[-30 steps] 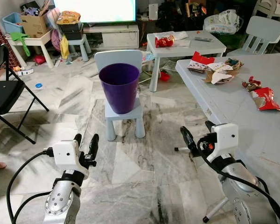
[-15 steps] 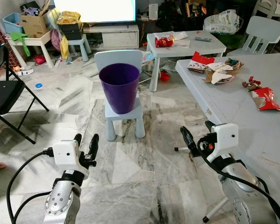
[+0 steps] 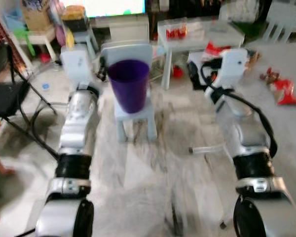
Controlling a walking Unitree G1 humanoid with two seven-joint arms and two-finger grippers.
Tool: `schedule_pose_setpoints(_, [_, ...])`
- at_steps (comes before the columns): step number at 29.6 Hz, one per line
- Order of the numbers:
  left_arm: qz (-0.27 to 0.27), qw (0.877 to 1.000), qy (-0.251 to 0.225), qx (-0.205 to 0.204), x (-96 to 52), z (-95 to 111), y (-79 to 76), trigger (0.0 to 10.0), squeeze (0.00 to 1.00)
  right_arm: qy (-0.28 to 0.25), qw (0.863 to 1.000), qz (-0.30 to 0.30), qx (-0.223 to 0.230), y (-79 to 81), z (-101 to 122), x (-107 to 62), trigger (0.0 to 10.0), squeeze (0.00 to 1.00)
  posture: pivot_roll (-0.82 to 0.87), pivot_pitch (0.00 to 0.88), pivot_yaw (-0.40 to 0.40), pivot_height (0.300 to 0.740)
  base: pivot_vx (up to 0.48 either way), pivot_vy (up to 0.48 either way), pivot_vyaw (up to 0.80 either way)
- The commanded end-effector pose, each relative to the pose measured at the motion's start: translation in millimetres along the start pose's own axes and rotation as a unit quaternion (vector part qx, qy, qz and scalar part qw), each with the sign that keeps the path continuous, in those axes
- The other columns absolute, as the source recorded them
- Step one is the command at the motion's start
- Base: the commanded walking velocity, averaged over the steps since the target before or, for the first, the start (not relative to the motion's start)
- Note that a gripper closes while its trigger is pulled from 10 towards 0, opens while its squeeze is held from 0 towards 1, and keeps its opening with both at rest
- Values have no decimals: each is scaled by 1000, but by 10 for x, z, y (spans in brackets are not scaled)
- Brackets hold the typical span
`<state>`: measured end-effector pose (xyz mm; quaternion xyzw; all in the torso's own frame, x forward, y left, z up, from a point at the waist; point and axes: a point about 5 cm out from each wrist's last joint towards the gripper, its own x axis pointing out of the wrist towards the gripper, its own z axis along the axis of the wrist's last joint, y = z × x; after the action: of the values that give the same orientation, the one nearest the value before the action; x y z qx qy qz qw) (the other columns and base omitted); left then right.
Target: Picking trash to rubbish bin
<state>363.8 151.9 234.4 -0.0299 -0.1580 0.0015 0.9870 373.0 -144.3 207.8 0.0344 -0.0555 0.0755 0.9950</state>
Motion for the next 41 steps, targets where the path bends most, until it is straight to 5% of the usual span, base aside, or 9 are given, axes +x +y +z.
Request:
schedule_pose_setpoints(1, [27,997,73,-2,-112,-341,128,10000,0,28,1000,-10,8,-73,-126,-30,10000,0,97,0,38,740,0,0,0])
schedule_pose_setpoints(6, [39,996,74,22,-9,-367,137,10000,0,31,999,-16,9,-110,-148,69,10000,0,97,0,38,740,0,0,0])
schedule_pose_setpoints(10, [37,997,60,-33,15,-337,120,10000,0,31,999,-18,8,-127,-151,83,10000,0,96,0,38,740,0,0,0])
schedule_pose_setpoints(25, [1,996,89,-6,-341,-783,285,10000,0,54,997,-23,-57,-351,-453,-109,10000,0,96,0,35,740,0,0,0])
schedule_pose_setpoints(32, [-29,997,54,43,-384,-730,210,10000,0,23,998,-20,-53,-403,-458,-280,10000,0,86,0,32,740,0,0,0])
schedule_pose_setpoints(41, [-29,998,49,7,-550,-662,285,10000,0,-16,1000,-15,-17,-464,-275,-440,10000,0,87,0,18,740,0,0,0])
